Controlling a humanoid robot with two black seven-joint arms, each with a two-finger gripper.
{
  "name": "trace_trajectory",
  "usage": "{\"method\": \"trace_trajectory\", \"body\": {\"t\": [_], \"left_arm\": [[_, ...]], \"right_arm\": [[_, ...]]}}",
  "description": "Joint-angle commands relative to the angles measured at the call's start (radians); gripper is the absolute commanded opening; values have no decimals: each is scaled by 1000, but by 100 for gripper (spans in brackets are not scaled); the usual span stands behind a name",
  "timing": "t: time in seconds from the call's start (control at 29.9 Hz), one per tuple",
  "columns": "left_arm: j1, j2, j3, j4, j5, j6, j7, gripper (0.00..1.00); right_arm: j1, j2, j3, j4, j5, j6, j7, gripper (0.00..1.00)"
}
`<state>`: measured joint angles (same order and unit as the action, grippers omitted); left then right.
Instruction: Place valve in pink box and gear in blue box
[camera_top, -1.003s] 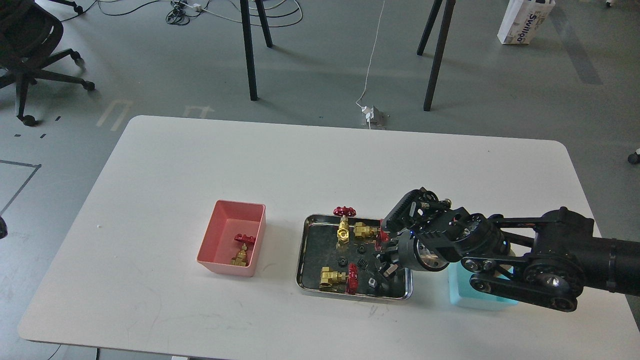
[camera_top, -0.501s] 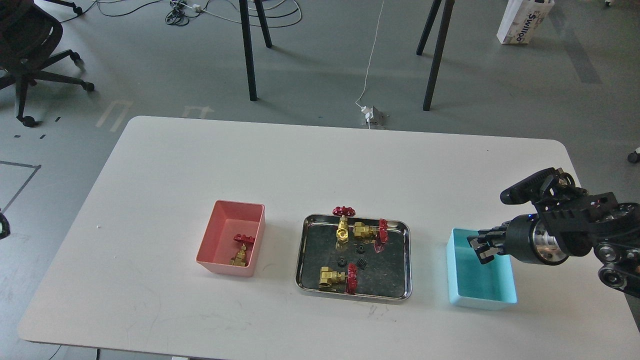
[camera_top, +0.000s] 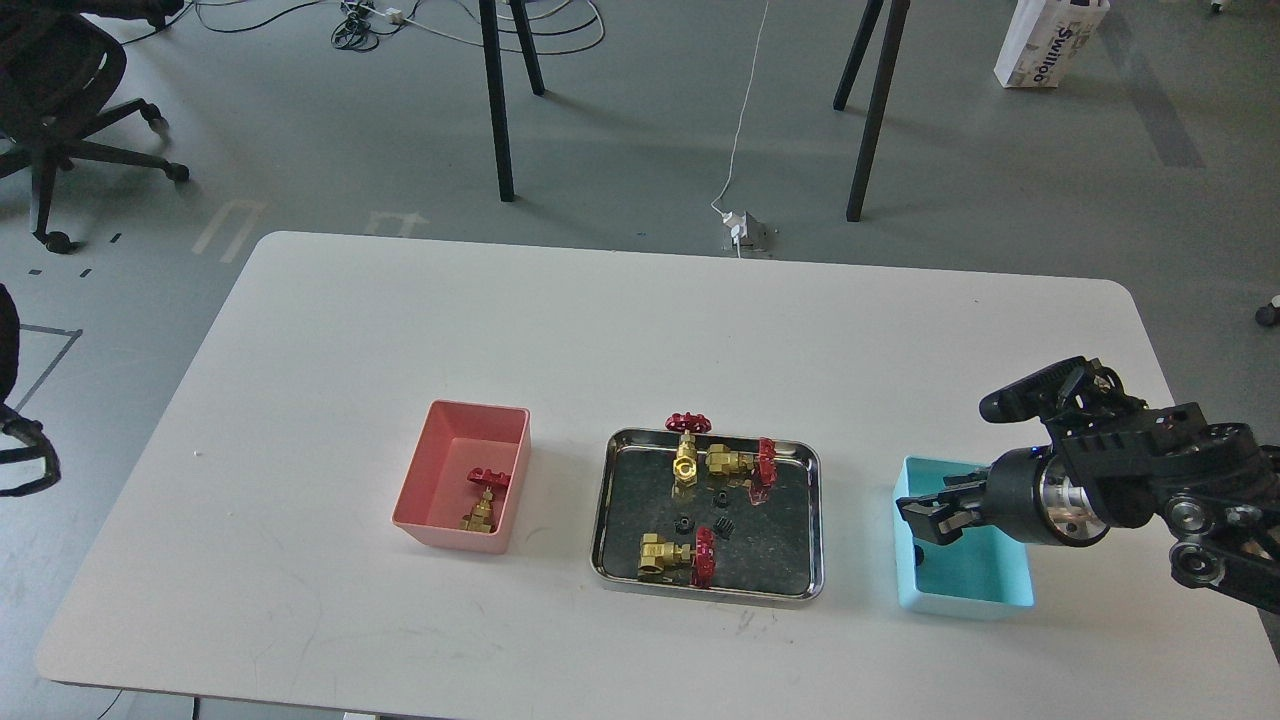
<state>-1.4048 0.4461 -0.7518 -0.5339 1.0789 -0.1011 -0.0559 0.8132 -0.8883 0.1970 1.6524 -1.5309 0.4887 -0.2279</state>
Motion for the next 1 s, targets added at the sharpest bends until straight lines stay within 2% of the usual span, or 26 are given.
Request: {"method": "trace_trajectory", "body": {"t": [0.0,0.13,0.27,0.4,0.6,0.77,0.84,0.97], "left_arm": [[0,-26,54,-11,-1,1,-2,100],[10,-85,100,-37,-2,26,-9,100],[17,-148,103,-64,-4,50,-22,100],[20,-185,103,-64,-4,54,-42,100],[58,-225,115,-64,-2,52,-42,100],[89,-228,172,-89,-2,55,-44,100],[104,-221,172,-97,-2,55,-44,100],[109,-216,174,-98,-2,54,-42,100]], "right_arm": [[27,2,111,4,116,0,-1,96],[64,31,351,-58,309,0,-1,95],[67,159,537,-201,420,0,-1,94],[138,276,630,-457,471,-204,1,94],[325,422,656,-917,676,-449,15,94],[458,551,595,-1366,733,-542,15,95],[480,580,549,-1457,747,-558,16,97],[495,589,512,-1410,749,-559,16,99]]}}
